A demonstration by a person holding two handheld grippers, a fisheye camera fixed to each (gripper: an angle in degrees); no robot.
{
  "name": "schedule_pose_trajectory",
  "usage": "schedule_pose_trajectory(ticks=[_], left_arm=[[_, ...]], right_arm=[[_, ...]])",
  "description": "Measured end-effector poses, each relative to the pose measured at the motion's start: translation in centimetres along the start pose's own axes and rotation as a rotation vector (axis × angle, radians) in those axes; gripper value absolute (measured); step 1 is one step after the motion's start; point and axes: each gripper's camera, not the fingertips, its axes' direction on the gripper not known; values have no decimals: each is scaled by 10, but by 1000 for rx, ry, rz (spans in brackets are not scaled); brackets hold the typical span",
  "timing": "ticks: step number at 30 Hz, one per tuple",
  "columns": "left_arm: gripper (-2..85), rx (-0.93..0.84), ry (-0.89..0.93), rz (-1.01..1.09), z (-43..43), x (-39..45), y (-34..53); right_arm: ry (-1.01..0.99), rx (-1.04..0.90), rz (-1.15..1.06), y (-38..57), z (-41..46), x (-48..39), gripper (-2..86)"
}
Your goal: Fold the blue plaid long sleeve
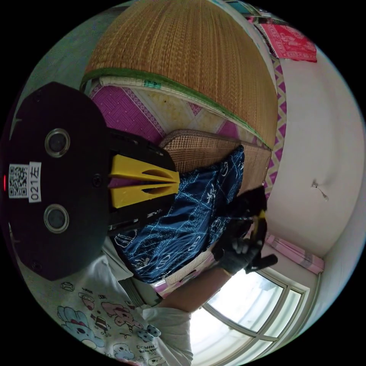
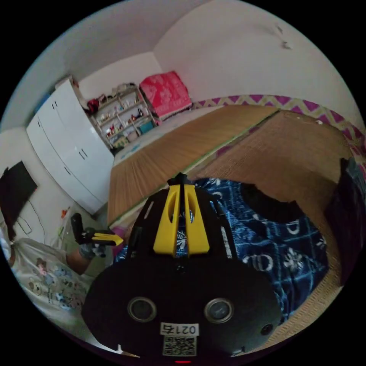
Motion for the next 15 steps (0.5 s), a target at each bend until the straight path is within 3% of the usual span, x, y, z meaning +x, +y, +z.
schedule_pose_trajectory(ticks=[8, 15], left_arm=[[-10, -59, -5, -30, 28, 13, -10], [-9, -92, -7, -66, 60, 38, -26]], right_arm=[[298, 293, 200, 50, -376, 137, 0], [390, 455, 509, 176, -593, 263, 2]])
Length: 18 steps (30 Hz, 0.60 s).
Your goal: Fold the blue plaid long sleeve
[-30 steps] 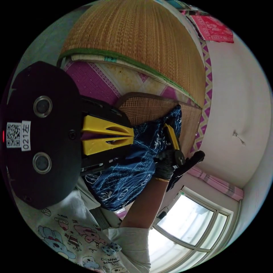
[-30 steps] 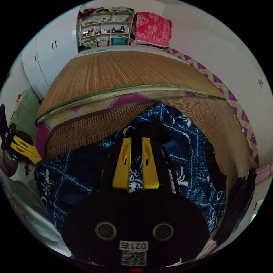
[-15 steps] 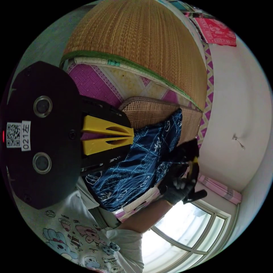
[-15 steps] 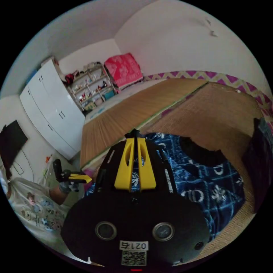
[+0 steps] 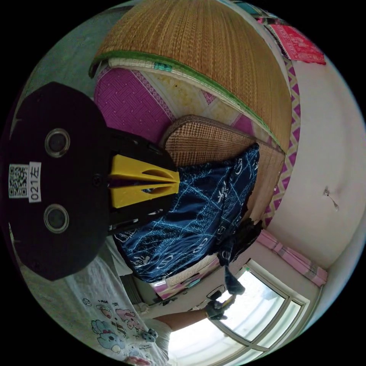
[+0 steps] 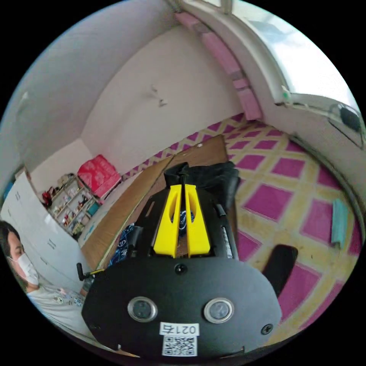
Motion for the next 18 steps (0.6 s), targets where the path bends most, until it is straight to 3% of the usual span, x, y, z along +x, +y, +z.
schedule_pose_trajectory(ticks=[4, 8, 18], left_arm=[[-9, -7, -17, 7, 11, 18, -11], [-10, -30, -56, 36, 24, 42, -24], [-9, -49, -67, 107, 60, 104, -52]], right_arm=[[55, 21, 264, 18, -69, 141, 3], [-17, 104, 471, 56, -130, 243, 3], [-108, 160, 511, 108, -204, 304, 8]])
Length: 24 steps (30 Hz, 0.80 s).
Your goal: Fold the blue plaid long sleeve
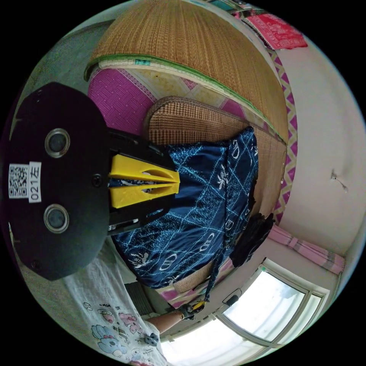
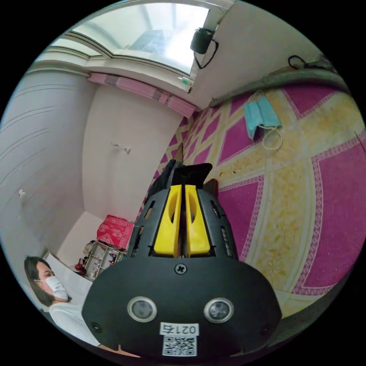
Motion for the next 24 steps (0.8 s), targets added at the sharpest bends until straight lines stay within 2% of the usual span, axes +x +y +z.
schedule_pose_trajectory(ticks=[4, 7, 10, 12, 17, 20, 24], left_arm=[[-10, -1, 31, -5, 10, 13, -9], [-10, -17, 46, -9, 19, 23, -17], [-10, -23, 57, -5, 26, 35, -24], [-10, -25, 51, 0, 32, 46, -28], [-10, -17, 66, 2, 40, 68, -37], [-10, -4, 65, 12, 41, 82, -42], [-10, 14, 71, 68, 41, 104, -56]], right_arm=[[93, -36, 87, 16, -16, 29, 28], [157, 31, 151, 25, -42, 36, 57], [201, 67, 29, 31, -55, 2, 64], [240, 13, -104, 35, -36, -33, 56], [415, -313, -392, 74, 91, -99, 11], [525, -410, -385, 98, 140, -85, -3], [527, -369, -412, 125, 145, -98, -7]])
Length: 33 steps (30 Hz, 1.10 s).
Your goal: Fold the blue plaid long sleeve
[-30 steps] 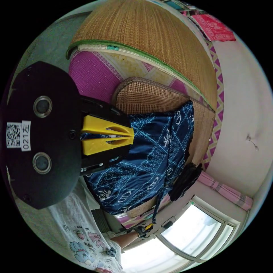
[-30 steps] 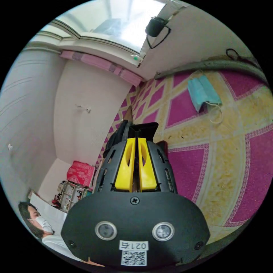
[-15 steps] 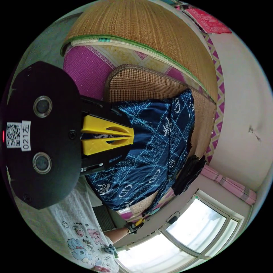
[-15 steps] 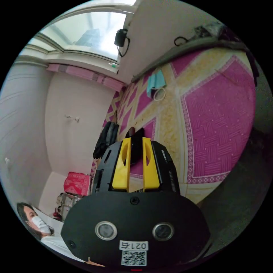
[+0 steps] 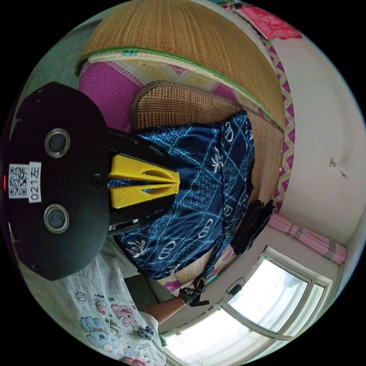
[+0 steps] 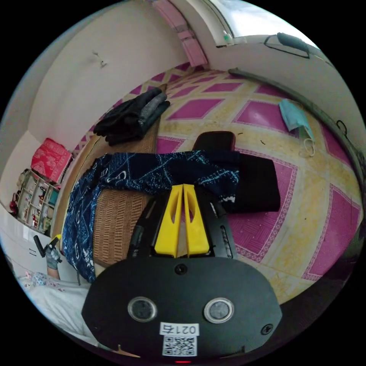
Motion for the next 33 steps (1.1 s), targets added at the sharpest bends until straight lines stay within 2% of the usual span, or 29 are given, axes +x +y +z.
schedule_pose_trajectory(ticks=[3, 6, 11, 14, 18, 23, 26, 31, 33], left_arm=[[-9, -1, 32, 80, 9, 21, -22], [-9, -5, 97, 171, 30, 51, -57], [2, -31, 42, 330, 88, 116, -124], [33, -63, -41, 444, 132, 158, -158], [48, -98, -76, 480, 175, 186, -186], [81, -103, -185, 577, 193, 197, -187], [68, -121, -216, 628, 193, 193, -183], [6, -125, -155, 537, 166, 157, -183], [-2, -77, -35, 423, 134, 118, -185]], right_arm=[[-46, 59, -150, 22, -7, -62, -7], [-101, 19, -308, 49, 10, -139, -6], [109, -114, -496, 103, 86, -250, -6], [189, -122, -517, 123, 115, -277, -6], [194, -128, -516, 138, 123, -289, -6], [167, -137, -499, 155, 131, -300, -5], [183, -134, -508, 167, 135, -309, -5], [208, -130, -522, 184, 141, -321, -5], [200, -132, -517, 188, 143, -322, -5]])
